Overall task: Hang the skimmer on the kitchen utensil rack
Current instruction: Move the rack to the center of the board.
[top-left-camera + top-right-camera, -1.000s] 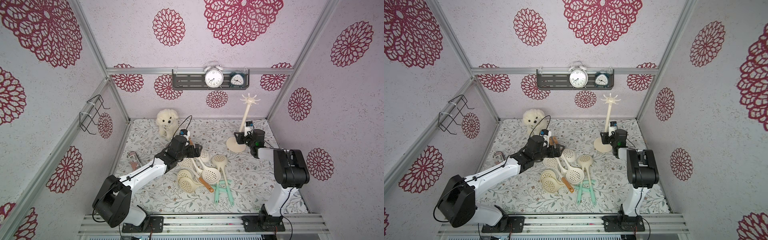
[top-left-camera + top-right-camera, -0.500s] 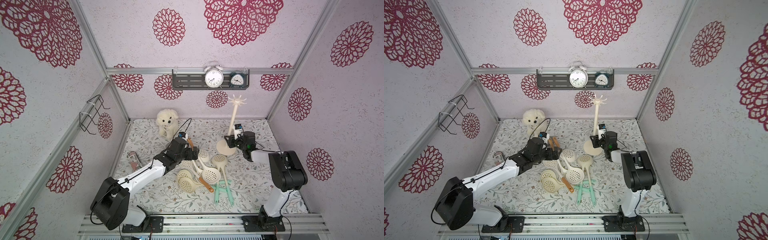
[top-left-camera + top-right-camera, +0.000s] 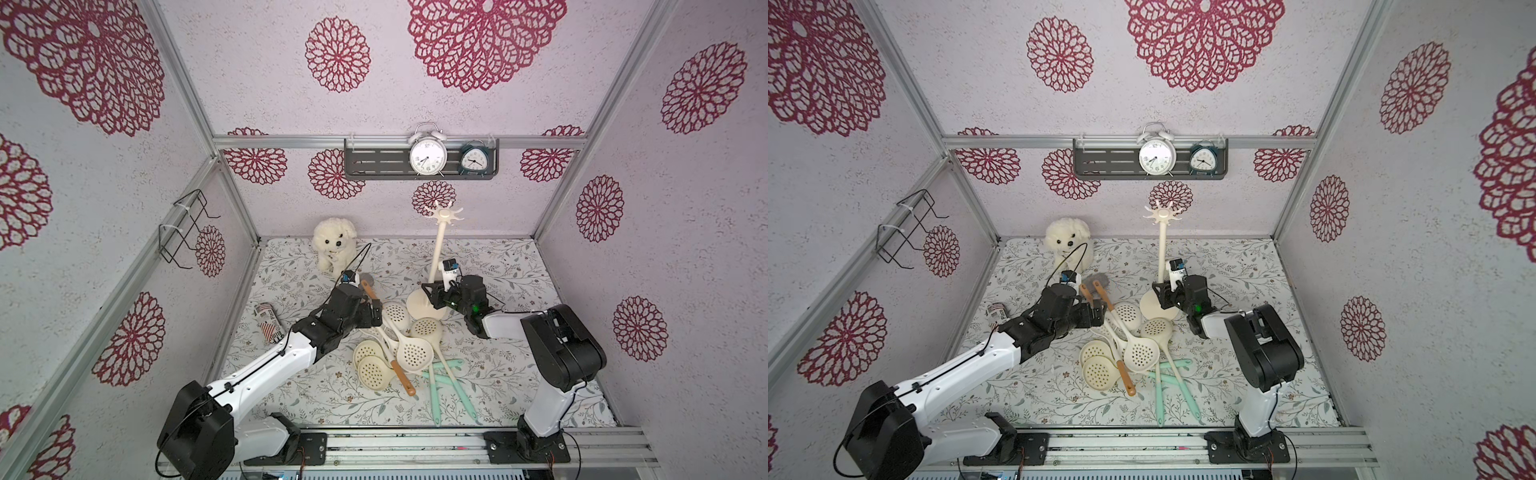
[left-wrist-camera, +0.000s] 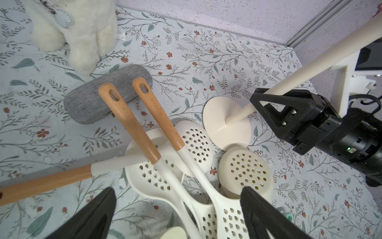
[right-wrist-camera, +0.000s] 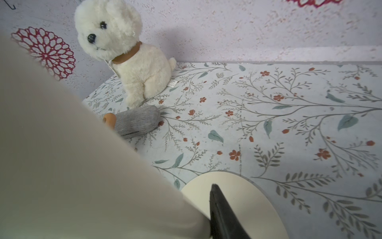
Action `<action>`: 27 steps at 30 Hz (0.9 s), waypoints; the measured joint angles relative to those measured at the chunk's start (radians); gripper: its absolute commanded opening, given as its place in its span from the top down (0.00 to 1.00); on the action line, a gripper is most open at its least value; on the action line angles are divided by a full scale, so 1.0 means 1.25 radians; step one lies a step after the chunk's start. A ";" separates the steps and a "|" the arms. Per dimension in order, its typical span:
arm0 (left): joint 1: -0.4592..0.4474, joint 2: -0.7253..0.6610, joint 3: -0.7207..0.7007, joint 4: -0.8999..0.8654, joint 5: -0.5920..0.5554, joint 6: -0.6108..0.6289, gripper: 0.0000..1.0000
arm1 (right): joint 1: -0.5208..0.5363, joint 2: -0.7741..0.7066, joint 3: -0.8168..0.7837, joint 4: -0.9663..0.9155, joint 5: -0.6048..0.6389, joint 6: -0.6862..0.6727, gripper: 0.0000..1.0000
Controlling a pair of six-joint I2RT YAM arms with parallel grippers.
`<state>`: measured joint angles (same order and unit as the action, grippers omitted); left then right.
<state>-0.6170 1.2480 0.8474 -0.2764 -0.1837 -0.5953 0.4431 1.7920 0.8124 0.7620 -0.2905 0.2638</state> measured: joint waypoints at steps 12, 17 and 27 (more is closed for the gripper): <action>0.000 -0.063 -0.059 -0.070 -0.002 -0.005 0.06 | 0.104 -0.008 -0.008 -0.026 0.030 0.087 0.28; -0.006 -0.089 -0.068 -0.081 0.032 -0.004 0.08 | 0.097 -0.123 -0.072 -0.127 0.095 0.092 0.12; -0.058 -0.095 -0.088 -0.081 0.081 -0.024 0.13 | 0.098 -0.446 -0.233 -0.314 0.196 0.148 0.23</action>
<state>-0.6891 1.1290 0.7376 -0.3771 -0.0826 -0.6258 0.5652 1.2346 0.5205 0.3695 -0.0460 0.4492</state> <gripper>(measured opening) 0.876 0.802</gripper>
